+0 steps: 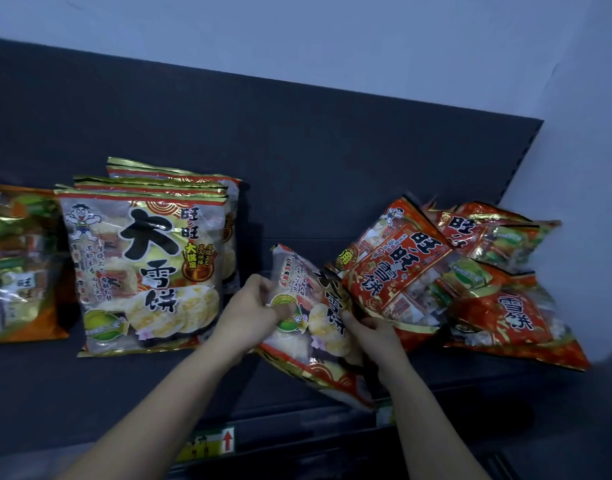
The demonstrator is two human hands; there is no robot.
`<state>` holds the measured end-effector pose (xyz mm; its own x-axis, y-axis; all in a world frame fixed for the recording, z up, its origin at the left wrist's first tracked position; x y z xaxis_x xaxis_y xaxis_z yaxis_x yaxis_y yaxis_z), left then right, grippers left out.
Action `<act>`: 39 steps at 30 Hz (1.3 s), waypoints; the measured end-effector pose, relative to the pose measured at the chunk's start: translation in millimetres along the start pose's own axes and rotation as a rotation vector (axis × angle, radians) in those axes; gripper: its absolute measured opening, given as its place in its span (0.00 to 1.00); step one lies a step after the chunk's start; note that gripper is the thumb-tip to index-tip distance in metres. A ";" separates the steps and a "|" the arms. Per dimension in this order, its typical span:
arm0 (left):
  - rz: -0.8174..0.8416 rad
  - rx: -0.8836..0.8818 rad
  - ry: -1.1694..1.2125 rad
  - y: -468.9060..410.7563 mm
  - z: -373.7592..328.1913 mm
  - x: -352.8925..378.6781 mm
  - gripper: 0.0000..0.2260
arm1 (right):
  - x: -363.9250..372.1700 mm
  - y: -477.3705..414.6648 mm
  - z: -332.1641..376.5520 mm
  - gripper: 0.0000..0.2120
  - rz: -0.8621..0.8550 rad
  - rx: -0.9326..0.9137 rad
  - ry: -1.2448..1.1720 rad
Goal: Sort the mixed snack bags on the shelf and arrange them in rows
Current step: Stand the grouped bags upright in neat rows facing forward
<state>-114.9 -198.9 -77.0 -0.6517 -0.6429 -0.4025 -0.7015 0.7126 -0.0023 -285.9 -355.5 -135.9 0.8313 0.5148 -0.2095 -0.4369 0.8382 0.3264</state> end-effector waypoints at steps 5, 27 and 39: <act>-0.078 0.153 0.042 29.1 -5.9 -31.9 0.17 | 21.6 0.5 0.0 0.28 0.185 0.038 -0.174; -0.287 0.186 0.027 94.3 26.4 -138.8 0.28 | 93.8 98.0 103.7 0.06 0.219 -0.693 -0.314; -0.325 -0.051 -0.151 84.1 111.3 -195.8 0.34 | 185.5 96.8 73.4 0.12 0.281 -0.652 -0.024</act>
<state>-14.3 18.2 -100.3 -0.3453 -0.7819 -0.5190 -0.8809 0.4608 -0.1080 -148.7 -192.0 -75.5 0.6609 0.7297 -0.1753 -0.7464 0.6148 -0.2549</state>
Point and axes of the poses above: each hand's wrist, its own y-axis away from the middle knuckle, its own x-axis out of the palm, z = x × y, the point moved 6 cm from there along -y, towards the middle knuckle, and after that the axes turned 3 degrees about -y, right-handed, at the moved point
